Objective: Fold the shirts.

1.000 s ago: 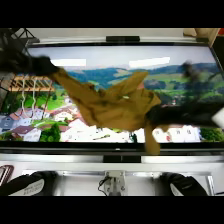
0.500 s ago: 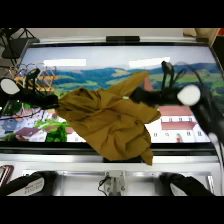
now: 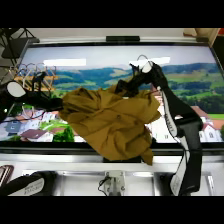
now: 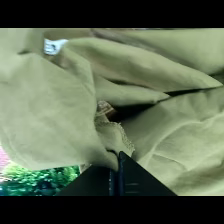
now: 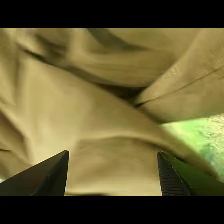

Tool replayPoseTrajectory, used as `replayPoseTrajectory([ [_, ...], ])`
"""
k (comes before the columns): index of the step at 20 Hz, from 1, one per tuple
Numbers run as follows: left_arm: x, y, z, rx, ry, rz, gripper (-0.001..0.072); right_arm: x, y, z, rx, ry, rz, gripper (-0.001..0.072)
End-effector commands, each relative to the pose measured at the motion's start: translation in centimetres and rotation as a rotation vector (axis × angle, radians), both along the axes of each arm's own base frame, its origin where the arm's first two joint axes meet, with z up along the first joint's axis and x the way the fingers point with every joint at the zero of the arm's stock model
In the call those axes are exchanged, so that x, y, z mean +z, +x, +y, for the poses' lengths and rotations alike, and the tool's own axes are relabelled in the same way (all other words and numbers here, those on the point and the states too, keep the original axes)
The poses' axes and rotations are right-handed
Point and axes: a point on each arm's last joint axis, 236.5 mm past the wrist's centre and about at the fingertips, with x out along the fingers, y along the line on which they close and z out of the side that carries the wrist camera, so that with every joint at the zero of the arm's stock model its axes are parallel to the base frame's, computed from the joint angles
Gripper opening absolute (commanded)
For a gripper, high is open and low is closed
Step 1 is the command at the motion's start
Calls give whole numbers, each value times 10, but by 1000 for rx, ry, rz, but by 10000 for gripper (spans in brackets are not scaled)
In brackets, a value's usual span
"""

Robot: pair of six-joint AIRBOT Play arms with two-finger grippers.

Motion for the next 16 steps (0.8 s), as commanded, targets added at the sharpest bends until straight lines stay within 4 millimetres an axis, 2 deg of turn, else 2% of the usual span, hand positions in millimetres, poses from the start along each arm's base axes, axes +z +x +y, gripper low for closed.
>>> replayPoseTrajectory([
  [1,1,1,-4,-11,-7,-10,49,-30,-14,8,56,-1,94,672],
  [3,3,4,-8,-12,-23,-23,50,-25,-8,-5,88,-51,33,672],
  [6,5,5,-13,-22,-46,-32,50,-23,1,-66,112,-314,-47,671],
  [7,6,6,-14,-26,-49,-40,50,-23,2,-79,122,-370,-57,672],
  [10,8,11,-16,-21,-52,-62,50,-33,-9,-73,152,-343,-23,672],
  [14,8,11,-16,-21,-52,-61,50,-45,-45,-66,255,-290,86,670],
  [15,8,11,-16,-21,-52,-62,50,-44,-51,-63,263,-274,108,608],
  [16,8,12,-16,-20,-52,-64,50,-44,-54,-62,268,-267,123,503],
])
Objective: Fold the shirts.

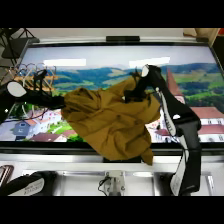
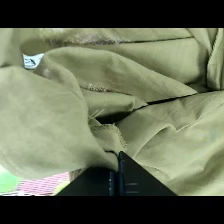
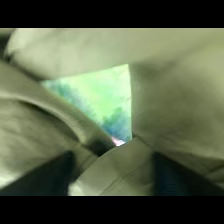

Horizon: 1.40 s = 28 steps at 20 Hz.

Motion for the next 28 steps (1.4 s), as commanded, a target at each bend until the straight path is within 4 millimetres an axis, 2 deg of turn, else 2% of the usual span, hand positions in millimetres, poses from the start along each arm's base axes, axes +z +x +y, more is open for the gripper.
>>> replayPoseTrajectory([
  [1,1,3,0,3,-1,-12,50,-2,-22,3,42,21,85,410],
  [2,2,5,0,5,-1,-20,50,-2,-22,4,29,26,94,210],
  [3,2,6,0,8,-1,-26,50,-2,-20,4,5,22,92,50],
  [5,3,8,1,3,1,-35,50,4,-15,9,2,54,65,51],
  [7,7,9,0,0,2,-45,50,25,-1,14,10,96,-22,51],
  [9,29,23,-2,-13,-6,-111,49,65,27,13,-25,131,-177,51],
  [10,55,37,-6,-6,-26,-179,50,94,44,11,-52,153,-278,51],
  [11,90,55,-11,7,-62,-275,50,126,62,6,-81,176,-384,51],
  [12,134,72,-18,24,-112,-387,49,167,81,-1,-123,209,-513,51],
  [14,252,96,-32,66,-270,-665,50,272,109,-17,-246,332,-798,51],
  [15,318,95,-38,81,-364,-807,50,331,114,-29,-312,408,-941,51],
  [16,390,80,-43,54,-445,-971,50,397,108,-44,-366,484,-1094,51],
  [17,449,55,-50,-11,-485,-1124,50,456,91,-62,-392,527,-1233,51],
  [18,500,23,-53,-69,-497,-1260,50,500,67,-79,-391,521,-1340,52],
  [19,532,-2,-52,-96,-496,-1343,50,531,38,-93,-370,482,-1415,52],
  [20,551,-22,-51,-111,-495,-1394,49,544,10,-103,-343,418,-1436,51],
  [21,553,-31,-51,-119,-493,-1395,49,537,-17,-111,-317,329,-1393,52],
  [22,540,-32,-56,-140,-482,-1351,49,515,-41,-115,-308,254,-1297,52],
  [23,510,-26,-63,-171,-467,-1258,47,478,-65,-114,-288,196,-1152,51],
  [24,471,-17,-72,-203,-461,-1126,47,434,-89,-110,-273,149,-996,52],
  [26,361,0,-85,-251,-394,-787,47,348,-125,-110,-303,52,-789,52],
  [28,233,3,-85,-267,-244,-477,47,241,-169,-110,-374,-10,-621,52],
])
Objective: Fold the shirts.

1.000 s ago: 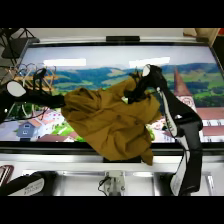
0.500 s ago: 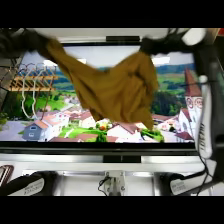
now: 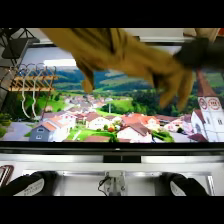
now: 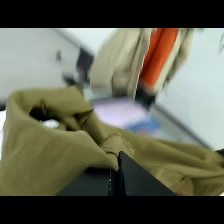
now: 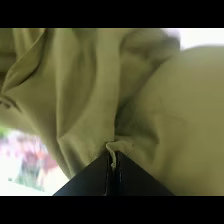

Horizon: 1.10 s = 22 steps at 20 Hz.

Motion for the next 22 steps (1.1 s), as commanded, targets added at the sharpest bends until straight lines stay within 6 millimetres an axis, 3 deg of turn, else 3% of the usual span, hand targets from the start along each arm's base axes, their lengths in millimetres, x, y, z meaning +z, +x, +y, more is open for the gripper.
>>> replayPoseTrajectory([
  [1,-198,-21,-4,-53,292,467,47,-180,-98,-14,-143,-43,384,52],
  [3,-300,-50,-16,-87,379,654,47,-279,-162,3,-148,41,601,53],
  [5,-374,-84,-26,-97,404,787,46,-334,-206,7,-160,75,740,77],
  [6,-398,-100,-26,-105,423,835,47,-341,-212,5,-163,73,763,234],
  [7,-414,-115,-24,-117,441,878,47,-334,-204,6,-145,77,732,536],
  [8,-421,-122,-21,-124,452,898,47,-316,-187,6,-111,69,657,569],
  [12,-412,-107,-20,-96,442,839,47,-191,-65,-11,-103,6,264,563],
  [13,-410,-105,-21,-92,438,829,48,-170,-33,-4,-60,-8,235,563],
  [15,-406,-102,-21,-89,434,815,47,-153,31,29,33,47,239,566],
  [16,-404,-102,-20,-87,435,808,47,-160,60,49,75,97,294,637],
  [18,-399,-101,-19,-83,432,792,47,-201,85,82,181,155,509,671],
  [20,-392,-99,-15,-69,422,775,48,-245,78,113,310,181,728,671],
  [22,-387,-94,-9,-47,408,765,48,-282,70,138,374,153,823,671],
])
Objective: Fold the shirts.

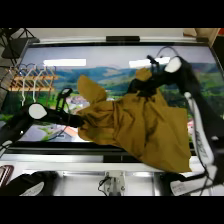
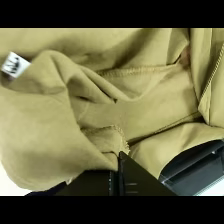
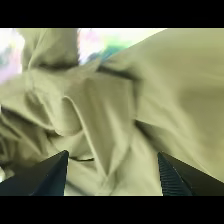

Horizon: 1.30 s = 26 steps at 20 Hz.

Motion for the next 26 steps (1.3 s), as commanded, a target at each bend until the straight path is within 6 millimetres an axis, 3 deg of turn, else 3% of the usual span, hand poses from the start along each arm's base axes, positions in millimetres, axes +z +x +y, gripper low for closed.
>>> replayPoseTrajectory([
  [1,9,6,9,31,-6,-29,48,-61,-10,49,169,29,189,671],
  [4,11,8,13,47,-8,-33,48,-79,-11,65,221,-54,123,671],
  [7,11,8,13,46,-9,-33,48,-96,-6,57,225,-207,69,671],
  [12,11,8,13,47,-10,-33,48,-99,-1,76,236,-227,-5,670],
  [15,11,9,12,47,-11,-33,48,-107,-9,85,242,-227,22,667],
  [16,12,9,12,49,-12,-35,48,-112,-12,86,234,-233,42,534],
  [17,12,11,12,52,-14,-41,48,-116,-13,88,219,-233,59,230],
  [18,13,13,12,57,-15,-50,48,-116,-14,89,191,-235,75,61],
  [19,15,17,13,62,-15,-66,48,-111,-13,90,183,-230,68,52],
  [21,33,36,17,91,-28,-126,48,-73,3,85,201,-236,-48,52],
  [23,93,78,31,158,-66,-276,49,9,43,66,193,-283,-325,52],
  [25,208,122,51,234,-128,-542,48,145,85,46,124,-281,-740,53],
  [26,285,131,58,264,-184,-710,48,235,93,37,49,-233,-989,52],
])
